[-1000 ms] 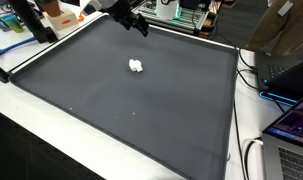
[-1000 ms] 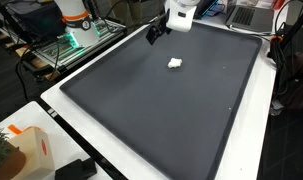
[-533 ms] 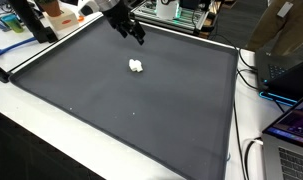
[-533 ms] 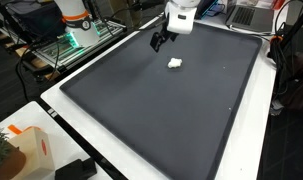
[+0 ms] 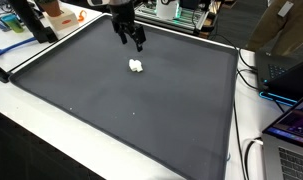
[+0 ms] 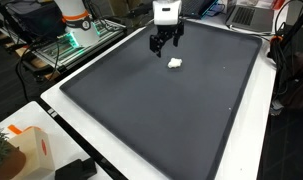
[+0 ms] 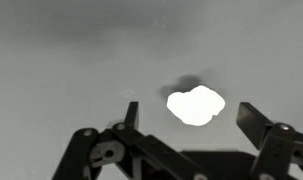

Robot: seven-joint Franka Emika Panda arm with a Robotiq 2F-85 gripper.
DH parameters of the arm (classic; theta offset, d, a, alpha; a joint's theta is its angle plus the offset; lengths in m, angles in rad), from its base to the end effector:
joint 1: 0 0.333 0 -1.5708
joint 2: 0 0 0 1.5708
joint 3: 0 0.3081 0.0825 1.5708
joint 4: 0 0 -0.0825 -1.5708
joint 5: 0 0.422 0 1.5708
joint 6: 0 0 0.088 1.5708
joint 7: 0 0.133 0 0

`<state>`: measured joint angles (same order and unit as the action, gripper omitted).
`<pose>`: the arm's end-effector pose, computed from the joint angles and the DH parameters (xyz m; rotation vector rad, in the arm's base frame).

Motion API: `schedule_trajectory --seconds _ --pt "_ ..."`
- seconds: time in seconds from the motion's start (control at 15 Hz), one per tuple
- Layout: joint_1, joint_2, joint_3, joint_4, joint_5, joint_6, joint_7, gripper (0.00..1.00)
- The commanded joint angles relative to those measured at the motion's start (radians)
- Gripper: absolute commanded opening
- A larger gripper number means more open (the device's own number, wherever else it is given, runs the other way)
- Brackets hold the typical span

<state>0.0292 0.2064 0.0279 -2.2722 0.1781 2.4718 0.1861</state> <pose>0.5549 0.0345 0.2024 -2.9999 0.4071 0.0319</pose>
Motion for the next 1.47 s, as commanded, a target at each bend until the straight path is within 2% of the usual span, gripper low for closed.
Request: schedule_trajectory --seconds 0.0,0.07,0.13,0.2,0.4,0.53,0.8,1.0,1.13,1.27,1.33,1.4 --pt "0.025 -0.116 0.010 -0.136 0.007 0.139 0.045 1.00" --pt "0.025 -0.130 0.016 -0.153 0.030 0.180 0.048 1.00" --pt "0.028 -0.139 0.011 -0.155 0.013 0.166 0.088 1.00" --pt "0.022 -0.088 0.012 -0.098 0.001 0.136 0.052 1.00" --pt "0.024 -0.117 0.013 -0.120 0.001 0.140 0.076 1.00" --pt "0.037 -0.132 0.017 -0.135 -0.022 0.225 0.105 1.00" --pt "0.053 -0.213 0.000 -0.205 -0.254 0.321 0.140 1.00" --pt "0.042 -0.305 0.015 -0.278 -0.348 0.344 0.107 1.00" --pt "0.036 -0.374 0.030 -0.320 -0.340 0.328 0.067 1.00" --pt "0.066 -0.427 0.033 -0.339 -0.215 0.265 -0.041 1.00" --pt "0.030 -0.342 0.045 -0.280 -0.284 0.308 0.035 1.00" --pt "0.032 -0.362 0.049 -0.289 -0.270 0.304 0.019 1.00"
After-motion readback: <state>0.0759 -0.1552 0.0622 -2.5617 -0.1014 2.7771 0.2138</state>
